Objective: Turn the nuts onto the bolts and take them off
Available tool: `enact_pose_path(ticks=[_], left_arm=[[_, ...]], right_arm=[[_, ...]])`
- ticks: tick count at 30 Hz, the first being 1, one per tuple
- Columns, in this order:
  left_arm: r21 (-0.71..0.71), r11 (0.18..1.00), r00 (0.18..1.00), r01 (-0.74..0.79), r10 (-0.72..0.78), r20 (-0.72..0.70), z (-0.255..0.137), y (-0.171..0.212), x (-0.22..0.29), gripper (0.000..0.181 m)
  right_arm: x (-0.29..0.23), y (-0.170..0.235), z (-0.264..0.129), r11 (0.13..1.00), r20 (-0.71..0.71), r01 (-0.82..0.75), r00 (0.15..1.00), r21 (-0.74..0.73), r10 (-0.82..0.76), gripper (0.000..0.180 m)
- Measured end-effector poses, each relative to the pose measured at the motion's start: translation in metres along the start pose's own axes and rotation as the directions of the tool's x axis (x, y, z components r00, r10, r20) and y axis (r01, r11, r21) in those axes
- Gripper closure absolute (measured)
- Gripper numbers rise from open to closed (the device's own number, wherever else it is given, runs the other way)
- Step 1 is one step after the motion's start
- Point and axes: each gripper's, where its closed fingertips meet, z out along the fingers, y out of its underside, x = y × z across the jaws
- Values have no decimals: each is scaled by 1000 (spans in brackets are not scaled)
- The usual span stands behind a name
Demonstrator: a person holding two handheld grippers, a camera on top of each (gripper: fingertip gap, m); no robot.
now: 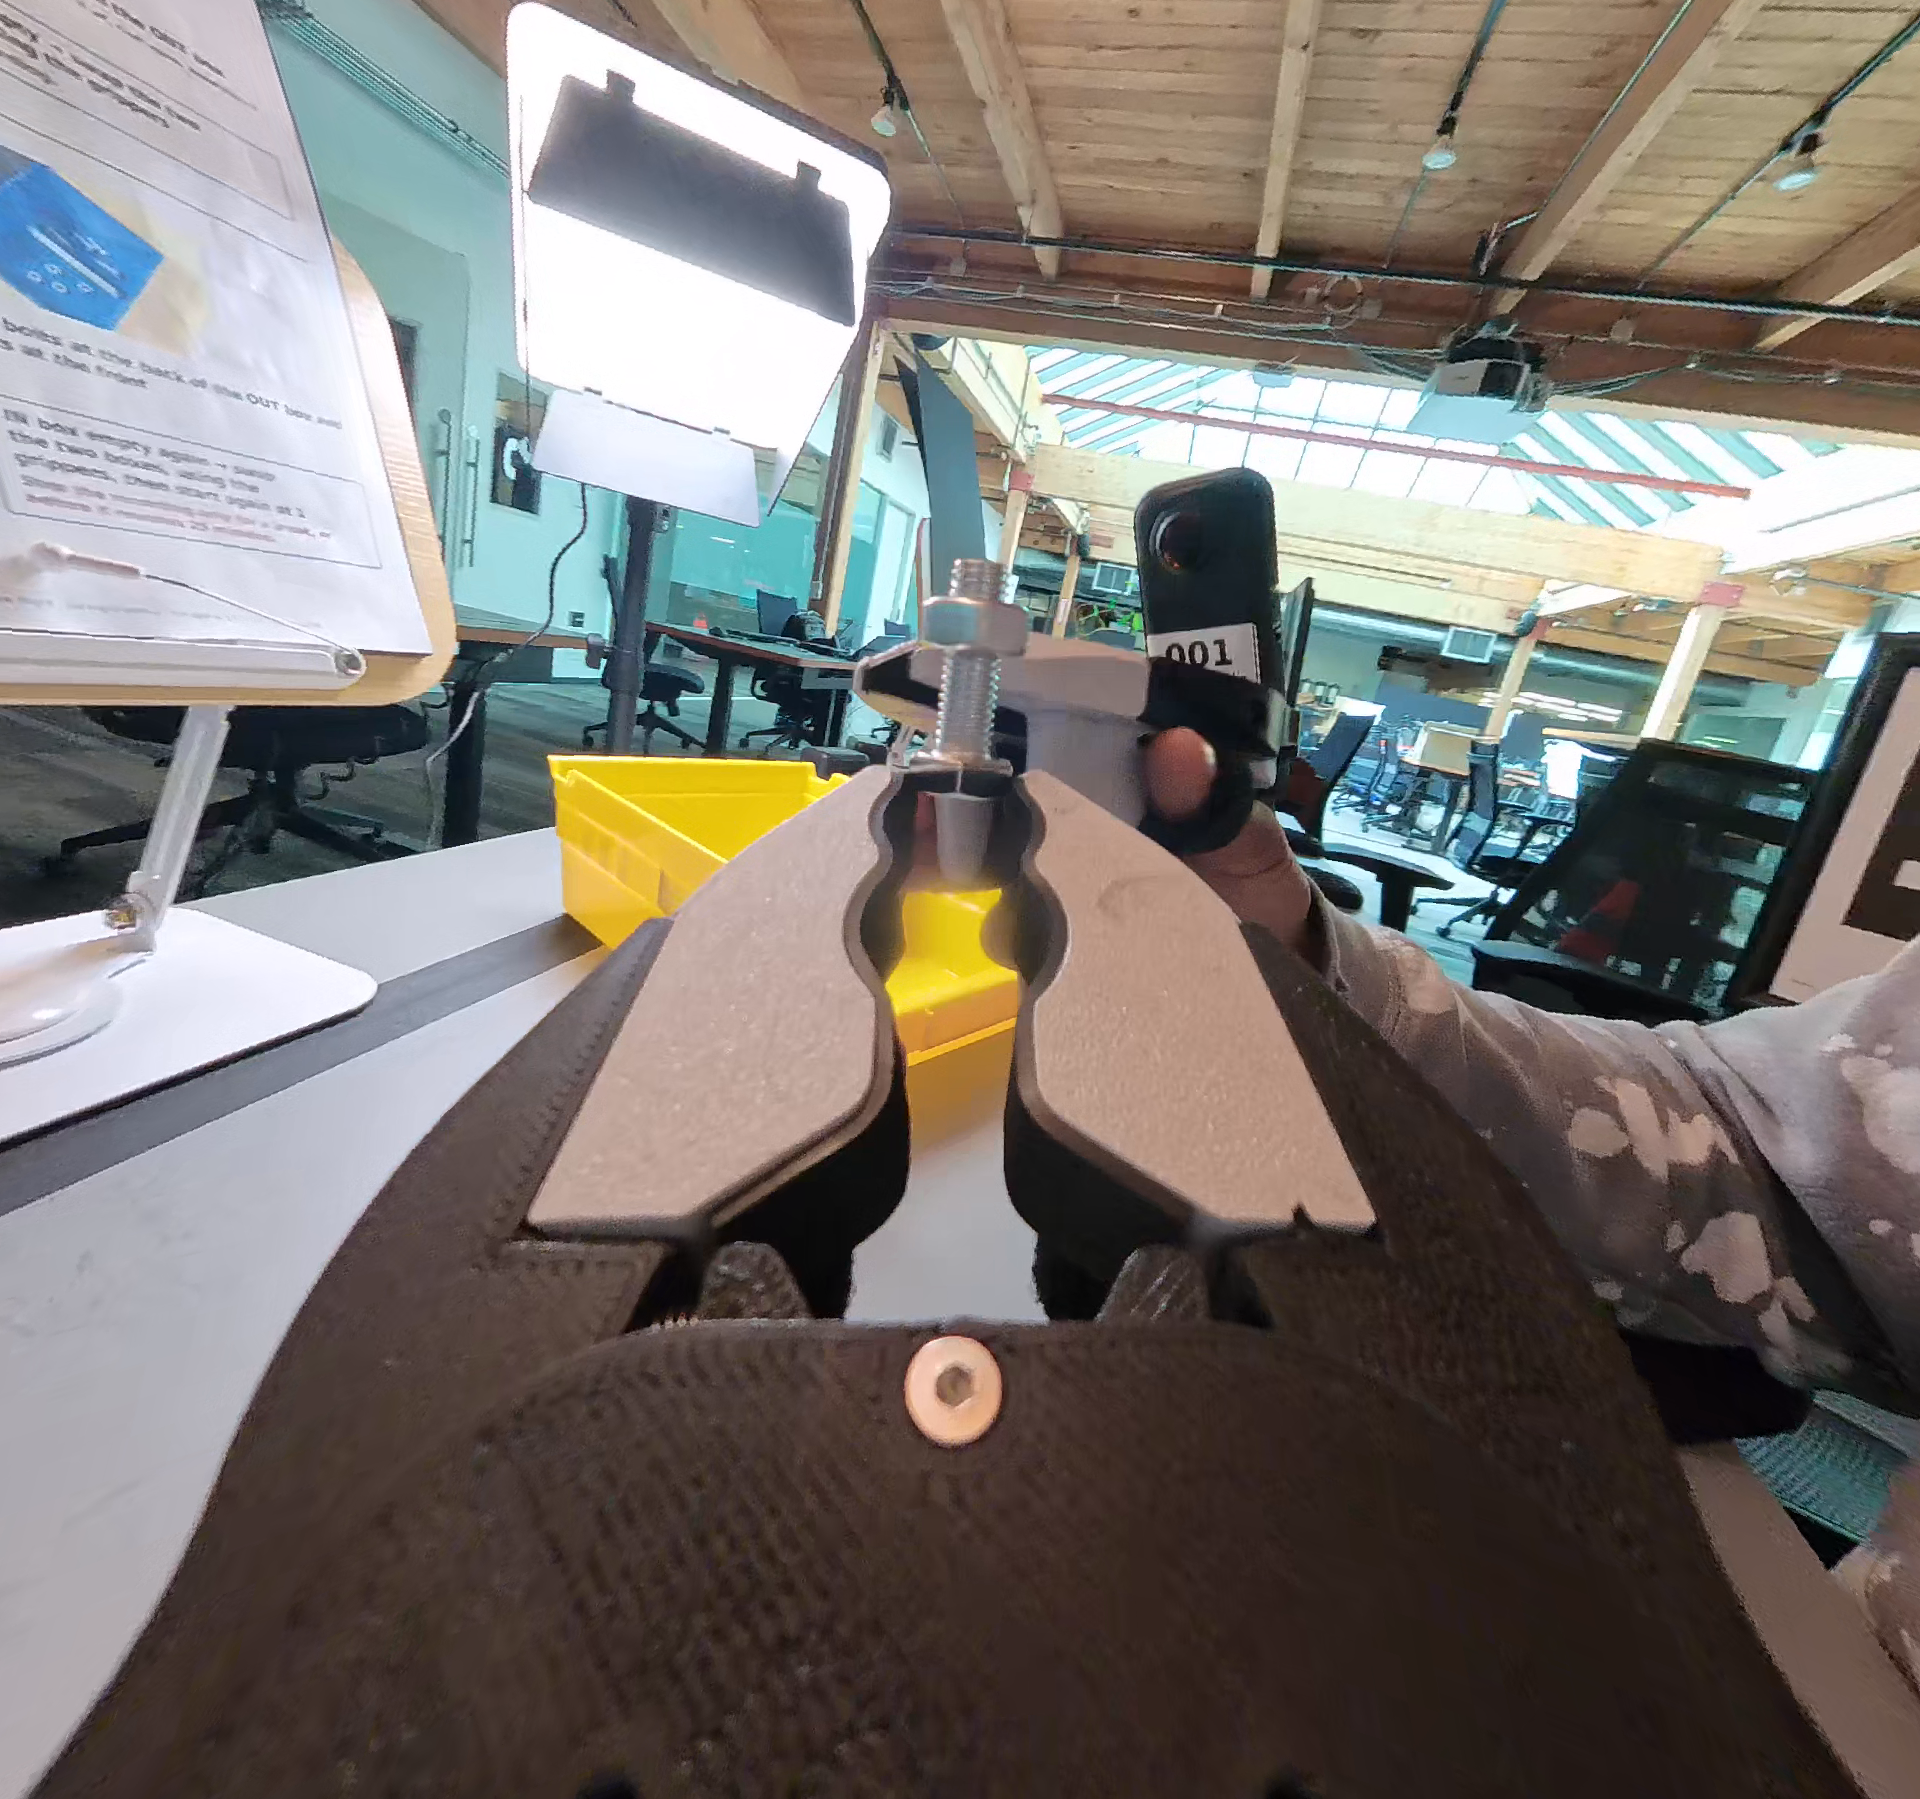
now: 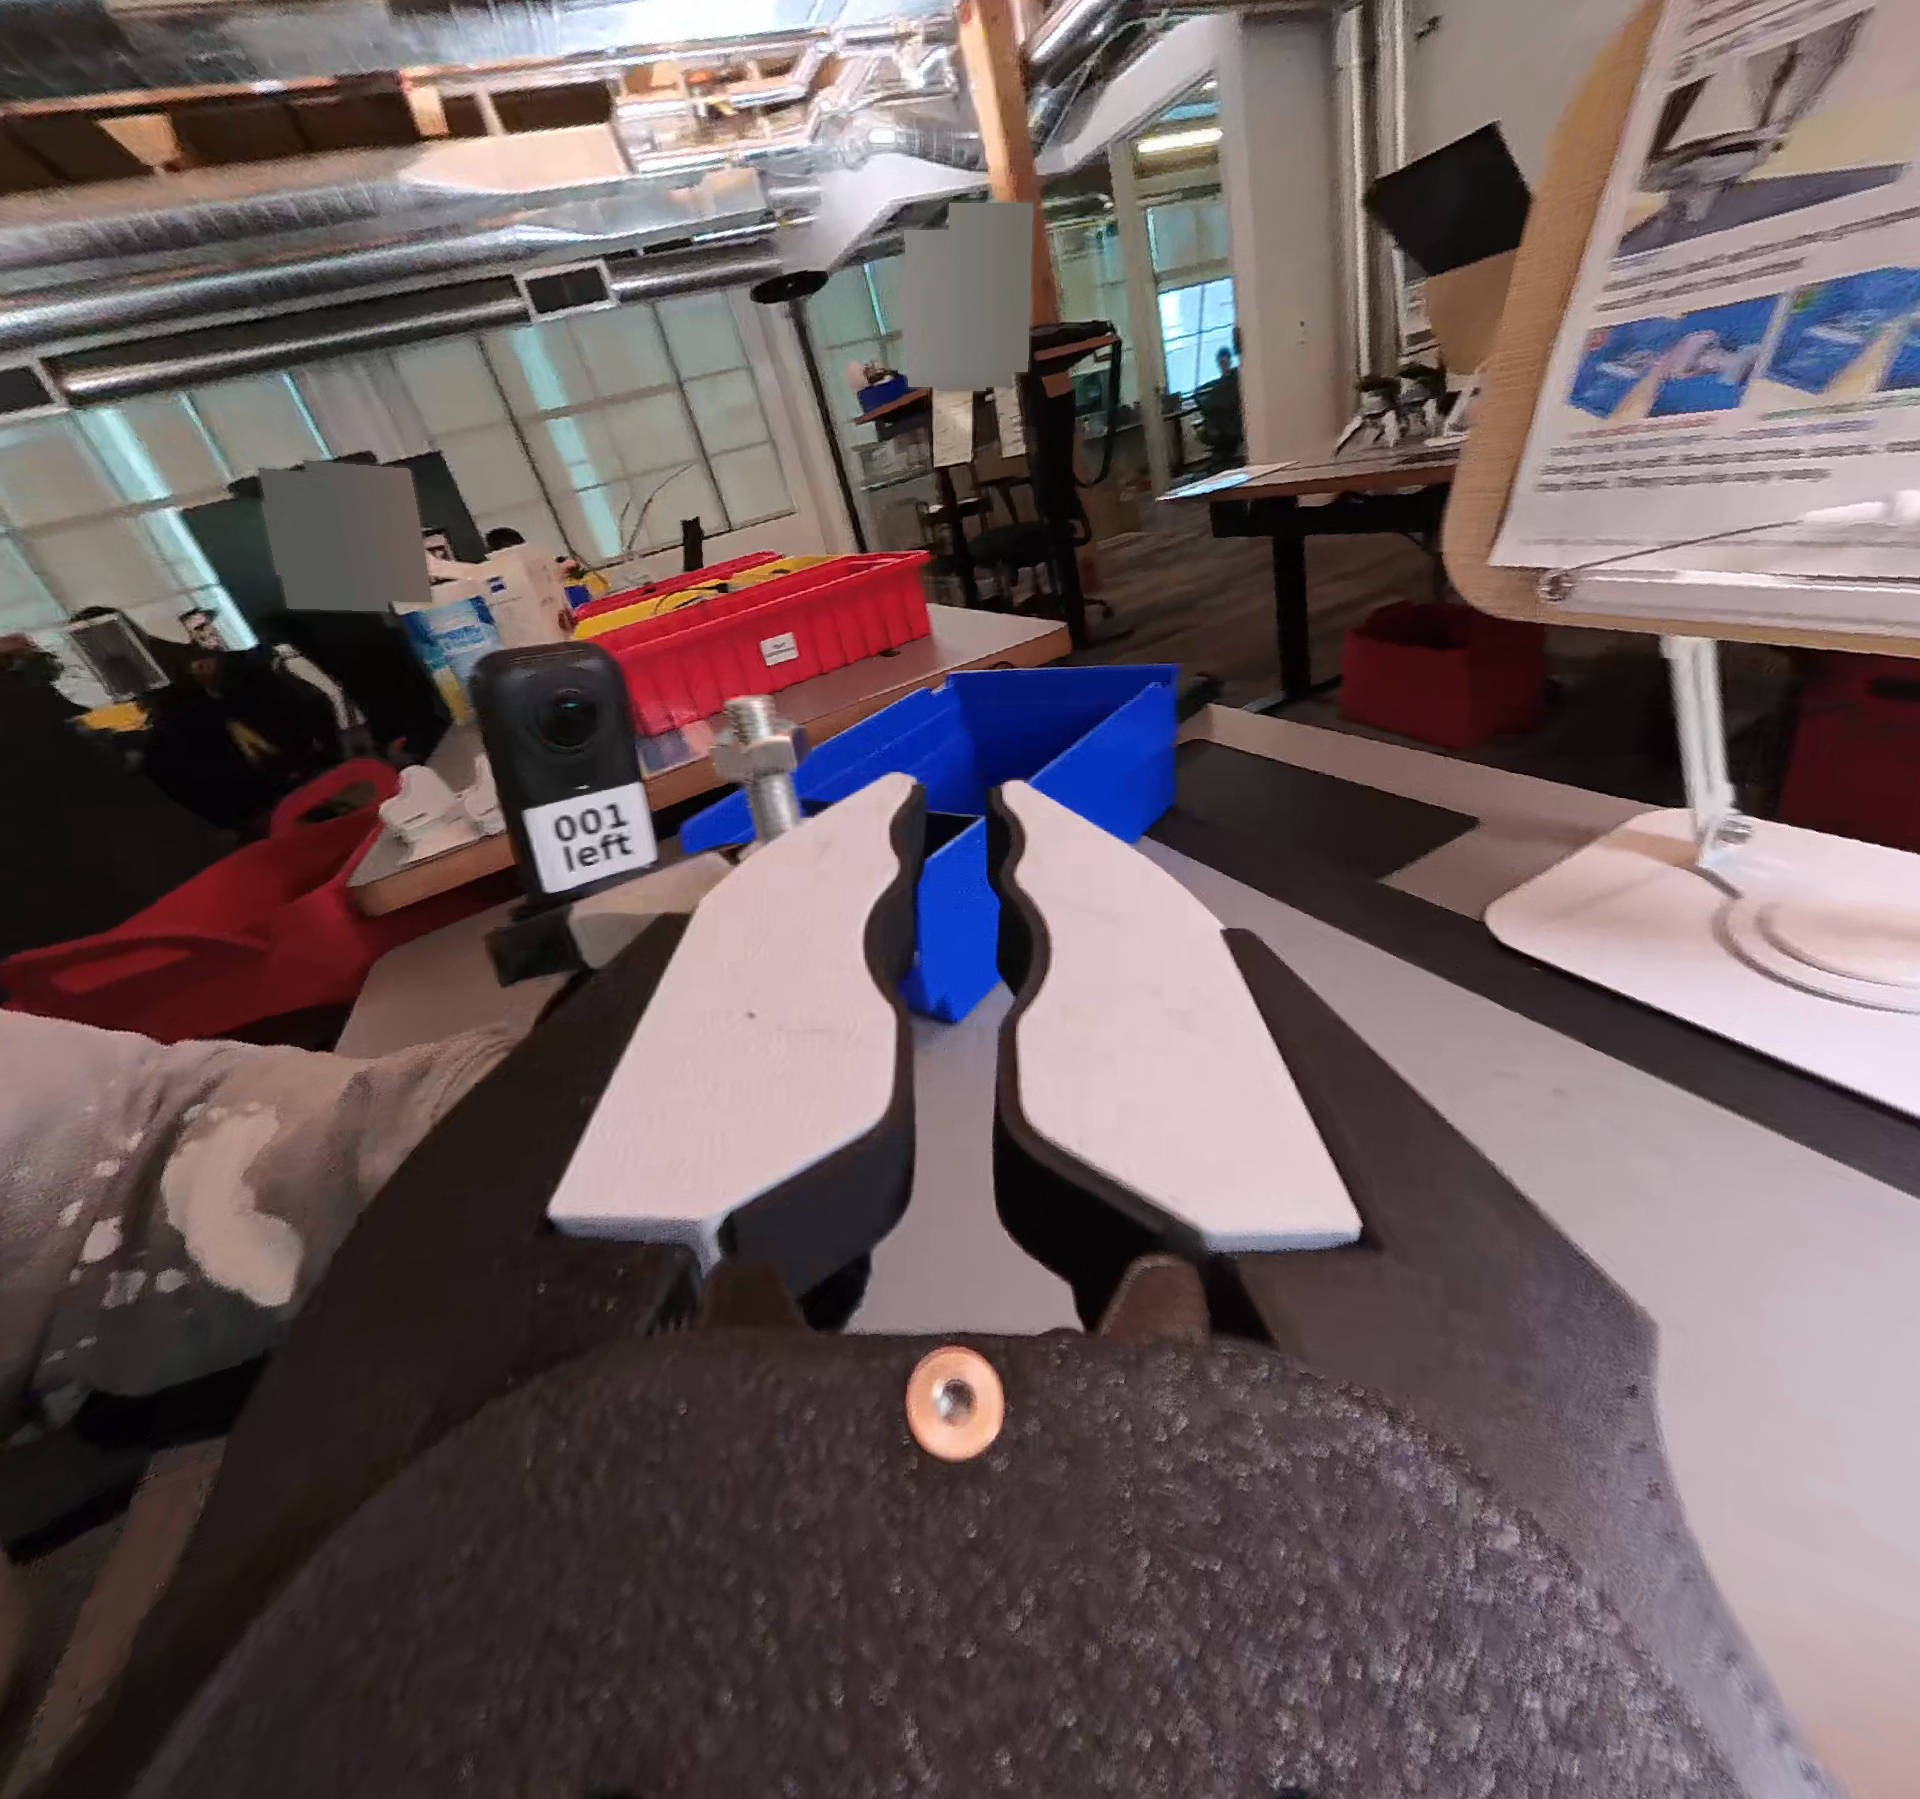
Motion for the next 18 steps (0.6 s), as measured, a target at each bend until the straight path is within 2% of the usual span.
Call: enact_pose_path(ticks=[2,5,9,10,11,13,18], left_arm=[[0,1000,1000,-18,18,6,0,-2,0,164],[-11,1000,1000,-13,13,12,1,2,-2,163],[-21,1000,1000,-19,19,9,3,6,1,163],[-20,1000,1000,-13,13,14,2,5,0,163],[-4,1000,1000,-2,2,2,1,2,0,164],[1,1000,1000,-18,18,4,0,-2,0,164],[-14,1000,1000,-22,22,13,1,3,-1,163]], right_arm=[[3,-1,-3,1000,7,-4,1000,-3,4,166],[-17,0,2,1000,81,16,997,-18,-15,150],[-26,4,9,999,92,29,995,-29,-27,146],[-23,3,8,1000,87,19,996,-21,-18,150],[-14,0,5,1000,54,-7,999,-10,7,168],[0,-5,-2,1000,9,-15,1000,19,14,171],[-24,-4,4,1000,99,11,995,-7,-11,146]])
